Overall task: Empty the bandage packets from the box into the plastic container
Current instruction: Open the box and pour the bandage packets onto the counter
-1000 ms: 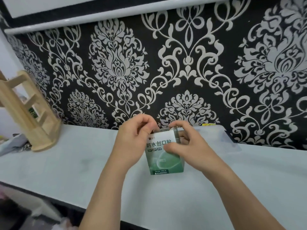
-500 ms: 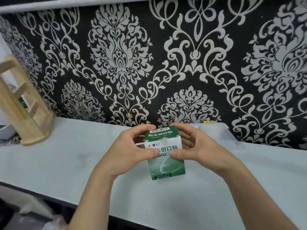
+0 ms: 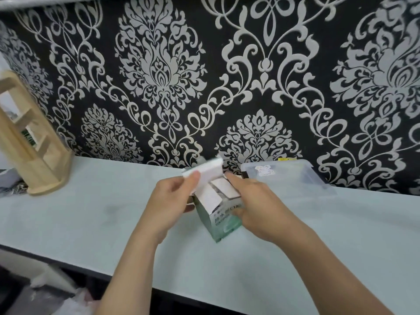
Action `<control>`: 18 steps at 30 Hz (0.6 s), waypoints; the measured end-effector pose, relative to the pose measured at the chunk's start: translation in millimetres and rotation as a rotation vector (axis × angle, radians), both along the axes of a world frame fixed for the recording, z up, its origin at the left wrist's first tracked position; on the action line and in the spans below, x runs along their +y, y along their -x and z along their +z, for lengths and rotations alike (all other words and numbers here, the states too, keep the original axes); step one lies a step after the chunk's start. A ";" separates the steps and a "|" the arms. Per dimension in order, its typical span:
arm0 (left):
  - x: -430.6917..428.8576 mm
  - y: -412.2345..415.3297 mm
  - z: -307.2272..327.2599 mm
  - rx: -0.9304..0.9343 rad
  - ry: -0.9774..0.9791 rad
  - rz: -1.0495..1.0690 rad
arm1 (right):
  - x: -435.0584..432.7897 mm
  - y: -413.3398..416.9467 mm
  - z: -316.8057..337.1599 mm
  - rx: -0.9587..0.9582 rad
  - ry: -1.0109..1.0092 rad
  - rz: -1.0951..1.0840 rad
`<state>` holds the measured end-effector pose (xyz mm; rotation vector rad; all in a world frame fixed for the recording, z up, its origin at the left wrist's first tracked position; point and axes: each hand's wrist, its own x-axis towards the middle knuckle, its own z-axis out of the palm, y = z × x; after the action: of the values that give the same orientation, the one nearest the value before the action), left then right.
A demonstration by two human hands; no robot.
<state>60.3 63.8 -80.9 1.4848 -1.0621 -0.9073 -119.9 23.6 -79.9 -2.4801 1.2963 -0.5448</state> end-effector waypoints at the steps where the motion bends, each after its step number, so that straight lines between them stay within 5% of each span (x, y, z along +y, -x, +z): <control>1: -3.6 1.4 -2.7 -0.011 0.009 0.071 | 2.0 -1.4 -0.8 0.042 0.052 -0.021; 4: -10.8 6.3 -13.2 -0.094 0.054 0.223 | 4.3 0.8 2.0 0.021 0.081 -0.033; 7: -15.4 8.8 -19.2 0.013 0.069 0.316 | 6.5 3.7 8.8 -0.094 -0.019 -0.056; 10: -17.4 12.2 -20.3 0.096 0.068 0.418 | 0.7 -1.5 6.9 -0.056 0.152 -0.113; 14: -12.9 11.2 -12.8 -0.335 0.113 0.462 | -8.0 -6.4 5.5 -0.223 0.167 -0.205; 18: -1.9 24.5 1.7 -0.650 -0.083 0.107 | -9.9 -10.5 1.3 -0.237 0.132 -0.285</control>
<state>35.7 61.9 -79.2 1.9491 -1.3965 -0.3918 -109.4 13.7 -78.6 -2.2541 1.5666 -0.9883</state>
